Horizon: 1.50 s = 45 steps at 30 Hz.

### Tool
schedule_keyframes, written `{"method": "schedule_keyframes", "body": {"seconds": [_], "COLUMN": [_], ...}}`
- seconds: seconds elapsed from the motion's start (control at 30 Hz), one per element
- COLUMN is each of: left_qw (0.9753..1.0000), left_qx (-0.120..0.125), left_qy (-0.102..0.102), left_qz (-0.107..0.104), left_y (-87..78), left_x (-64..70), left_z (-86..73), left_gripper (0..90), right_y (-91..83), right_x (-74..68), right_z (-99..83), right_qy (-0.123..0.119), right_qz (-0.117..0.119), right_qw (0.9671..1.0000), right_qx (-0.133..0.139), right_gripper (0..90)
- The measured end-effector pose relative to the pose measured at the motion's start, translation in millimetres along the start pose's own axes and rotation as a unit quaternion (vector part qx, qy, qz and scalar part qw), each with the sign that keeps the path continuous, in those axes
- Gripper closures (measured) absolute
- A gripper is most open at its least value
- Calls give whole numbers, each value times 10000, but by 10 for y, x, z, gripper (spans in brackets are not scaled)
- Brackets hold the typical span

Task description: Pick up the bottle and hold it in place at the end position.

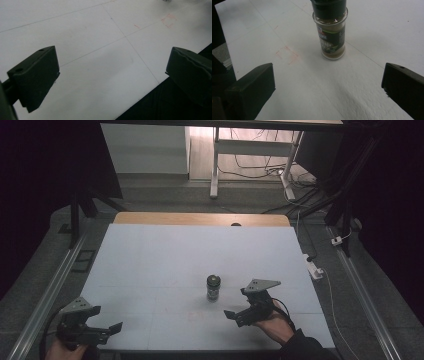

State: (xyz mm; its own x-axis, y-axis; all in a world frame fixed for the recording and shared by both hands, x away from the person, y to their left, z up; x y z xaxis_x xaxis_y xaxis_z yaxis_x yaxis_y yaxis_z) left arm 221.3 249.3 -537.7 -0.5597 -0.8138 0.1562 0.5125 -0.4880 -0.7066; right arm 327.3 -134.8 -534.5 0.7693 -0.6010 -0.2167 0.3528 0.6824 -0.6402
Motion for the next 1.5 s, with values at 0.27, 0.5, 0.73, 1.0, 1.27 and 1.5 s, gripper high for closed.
{"method": "schedule_keyframes", "body": {"seconds": [0.27, 0.5, 0.73, 1.0, 1.27, 1.5], "left_qw": [10000, 10000, 10000, 10000, 10000, 10000], "left_qx": [5, 11, 8, 2, -2, -8], "left_qy": [3, 11, 19, 28, 32, 29], "left_qz": [-7, -12, -18, -22, -28, -27], "left_y": [0, -1, 0, 2, 3, 4], "left_x": [0, 2, 3, 2, 3, 2], "left_z": [1, 1, 1, 2, 2, 1], "left_gripper": [0, 0, 0, 0, 0, 0], "right_y": [244, 465, 568, 631, 671, 682], "right_x": [14, 44, 83, 115, 90, 59], "right_z": [82, 117, 157, 245, 272, 261], "right_qy": [-149, -351, -406, -522, -802, -997], "right_qz": [-57, -201, -219, -263, -181, -115], "right_qw": [9999, 9990, 9988, 9983, 9966, 9948], "right_qx": [-56, -182, -158, 8, -23, -141], "right_gripper": [0, 0, 0, 112, 375, 523]}}
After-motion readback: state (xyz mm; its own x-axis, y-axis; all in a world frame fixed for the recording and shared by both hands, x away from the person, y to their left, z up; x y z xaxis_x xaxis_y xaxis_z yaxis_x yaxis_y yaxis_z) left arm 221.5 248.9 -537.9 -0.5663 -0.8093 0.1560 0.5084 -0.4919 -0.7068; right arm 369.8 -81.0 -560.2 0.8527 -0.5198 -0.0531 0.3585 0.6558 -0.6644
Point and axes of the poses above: each handheld gripper's, and its own axes: y roughly forward along the jaws, z roughly out of its top, x roughly to its right, the point moved 8 cm from there along y, roughly forward along the jaws, and after that the axes turned 7 degrees about y, right-handed, at the moved point
